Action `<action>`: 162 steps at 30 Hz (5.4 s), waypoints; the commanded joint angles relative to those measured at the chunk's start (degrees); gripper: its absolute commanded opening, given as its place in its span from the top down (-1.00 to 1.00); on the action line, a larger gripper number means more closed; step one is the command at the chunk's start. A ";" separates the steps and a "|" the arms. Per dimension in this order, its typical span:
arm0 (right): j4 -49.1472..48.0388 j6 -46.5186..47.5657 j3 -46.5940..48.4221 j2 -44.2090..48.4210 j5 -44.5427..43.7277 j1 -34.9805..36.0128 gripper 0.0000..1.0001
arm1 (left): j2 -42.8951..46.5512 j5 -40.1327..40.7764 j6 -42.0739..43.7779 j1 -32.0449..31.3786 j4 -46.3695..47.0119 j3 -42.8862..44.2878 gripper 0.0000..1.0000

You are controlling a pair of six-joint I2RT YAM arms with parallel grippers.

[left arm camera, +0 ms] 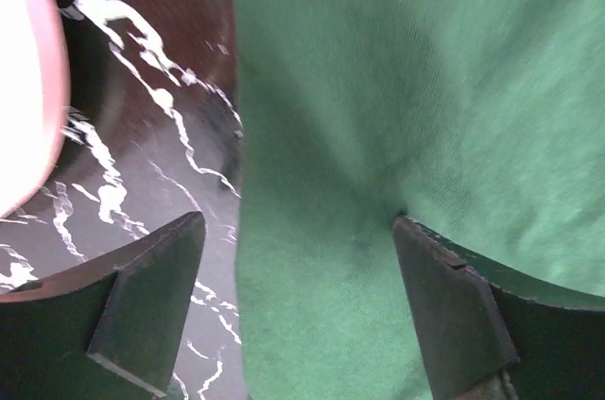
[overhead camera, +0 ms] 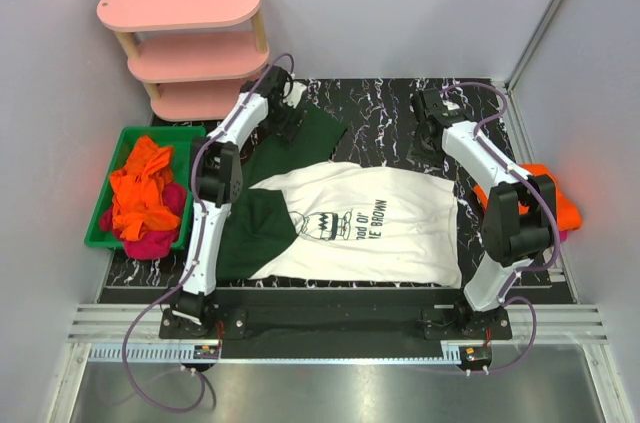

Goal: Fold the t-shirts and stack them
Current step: Grap the side of the flattened tshirt furthest away from the robot with both arms

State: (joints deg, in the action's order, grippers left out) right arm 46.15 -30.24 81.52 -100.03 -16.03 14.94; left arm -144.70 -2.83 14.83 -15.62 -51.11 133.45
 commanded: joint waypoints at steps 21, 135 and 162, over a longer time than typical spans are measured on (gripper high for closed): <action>-4.75 -2.72 -6.36 3.70 1.61 -0.09 0.07 | 12.24 -2.09 -1.56 -0.20 -1.36 -15.13 1.00; -8.89 -7.29 -6.37 -11.15 -4.01 -8.79 0.13 | 42.84 -0.51 -15.62 3.05 9.98 -48.28 1.00; -8.09 -9.40 -21.74 6.59 -0.67 -7.47 1.00 | 42.84 -1.13 -15.80 2.43 9.89 -49.86 1.00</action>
State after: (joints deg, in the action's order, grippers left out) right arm 37.21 -38.11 62.00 -97.78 -17.02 6.48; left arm -103.83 -3.03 -1.32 -12.73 -42.09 83.50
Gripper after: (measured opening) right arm 0.011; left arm 0.012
